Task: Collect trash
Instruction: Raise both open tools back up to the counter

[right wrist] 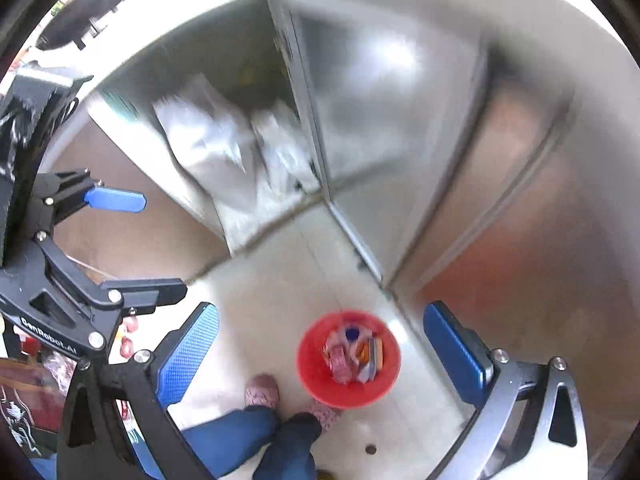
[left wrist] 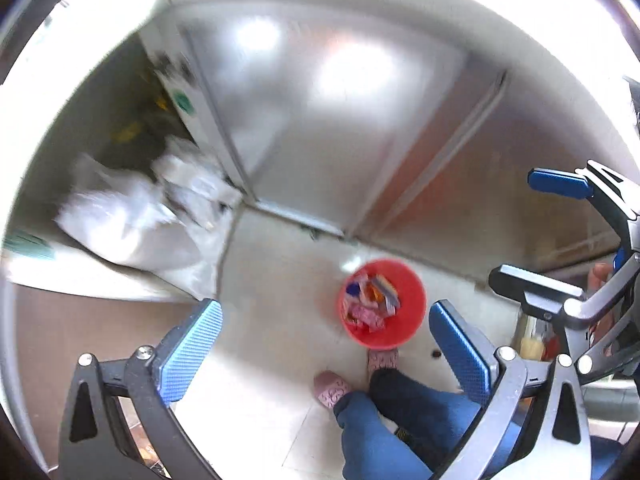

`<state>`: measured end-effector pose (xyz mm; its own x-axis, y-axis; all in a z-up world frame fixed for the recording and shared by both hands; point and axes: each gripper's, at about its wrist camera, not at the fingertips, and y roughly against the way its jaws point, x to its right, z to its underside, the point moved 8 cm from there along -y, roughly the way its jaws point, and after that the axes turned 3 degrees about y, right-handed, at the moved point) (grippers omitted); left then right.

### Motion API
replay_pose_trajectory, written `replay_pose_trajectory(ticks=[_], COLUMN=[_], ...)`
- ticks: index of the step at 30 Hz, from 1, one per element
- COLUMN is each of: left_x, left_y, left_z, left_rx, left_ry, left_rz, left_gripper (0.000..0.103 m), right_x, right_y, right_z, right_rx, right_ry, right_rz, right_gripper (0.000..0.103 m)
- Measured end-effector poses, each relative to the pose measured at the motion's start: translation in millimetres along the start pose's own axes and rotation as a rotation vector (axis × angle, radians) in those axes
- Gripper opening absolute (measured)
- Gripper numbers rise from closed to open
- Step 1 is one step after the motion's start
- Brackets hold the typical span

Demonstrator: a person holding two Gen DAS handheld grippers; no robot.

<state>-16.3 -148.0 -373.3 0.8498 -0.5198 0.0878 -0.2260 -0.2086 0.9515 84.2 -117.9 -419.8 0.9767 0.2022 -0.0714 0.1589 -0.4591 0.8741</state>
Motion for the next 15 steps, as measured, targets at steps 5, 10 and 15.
replay_pose_trajectory(ticks=[5,10,15], left_x=[-2,-9,-24], left_y=[78,137,170], left_z=[-43,-80,-118], left_rx=[0.085,0.170,0.209], left_ry=[0.030,0.114,0.144], left_rz=[-0.033,-0.050,-0.098], left_gripper=[0.103,0.103,0.103], right_x=[-1,8,16], right_y=[62,109,132], right_z=[-57,-97,-130], right_rx=[0.080,0.124,0.160], right_ry=[0.014,0.016,0.021], right_rz=[0.014,0.014,0.006], right_gripper=[0.102,0.102,0.102])
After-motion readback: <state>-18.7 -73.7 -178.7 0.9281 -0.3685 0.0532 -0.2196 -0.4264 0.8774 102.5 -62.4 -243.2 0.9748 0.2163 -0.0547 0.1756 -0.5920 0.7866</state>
